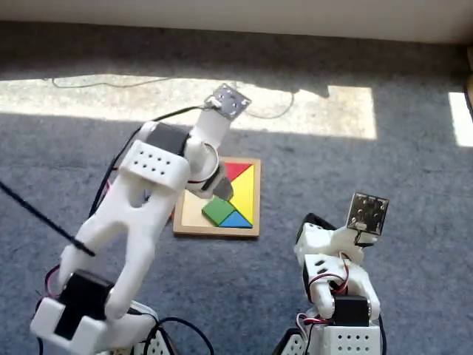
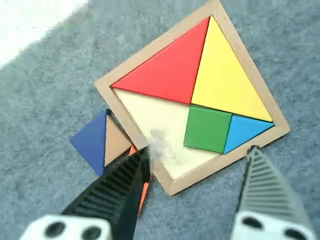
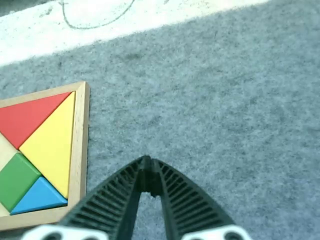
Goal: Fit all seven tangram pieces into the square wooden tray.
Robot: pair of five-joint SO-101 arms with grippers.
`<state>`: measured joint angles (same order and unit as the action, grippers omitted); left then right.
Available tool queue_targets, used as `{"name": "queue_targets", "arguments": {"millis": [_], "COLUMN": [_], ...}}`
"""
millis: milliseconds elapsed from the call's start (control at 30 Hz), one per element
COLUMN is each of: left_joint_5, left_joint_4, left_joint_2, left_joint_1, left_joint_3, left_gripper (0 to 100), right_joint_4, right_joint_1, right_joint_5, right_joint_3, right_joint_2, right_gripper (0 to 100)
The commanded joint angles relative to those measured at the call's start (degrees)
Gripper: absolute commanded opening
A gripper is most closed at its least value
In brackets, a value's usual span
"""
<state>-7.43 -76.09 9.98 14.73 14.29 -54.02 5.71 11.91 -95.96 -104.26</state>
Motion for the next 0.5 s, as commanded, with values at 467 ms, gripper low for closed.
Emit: {"name": "queue_targets", "arguments": {"millis": [467], "left_joint_5": [-10.8], "left_joint_4": [-0.5], "left_joint_2": [18.9], "left_joint_1": [-26.0], "left_joint_3": [14.7], "left_gripper": [29], "right_joint_4": [0.0], "right_joint_1": [-0.7], "right_joint_5": [-0.7], "right_joint_3": [-6.8], "right_joint_2": [-0.9], "right_gripper": [0.5]}}
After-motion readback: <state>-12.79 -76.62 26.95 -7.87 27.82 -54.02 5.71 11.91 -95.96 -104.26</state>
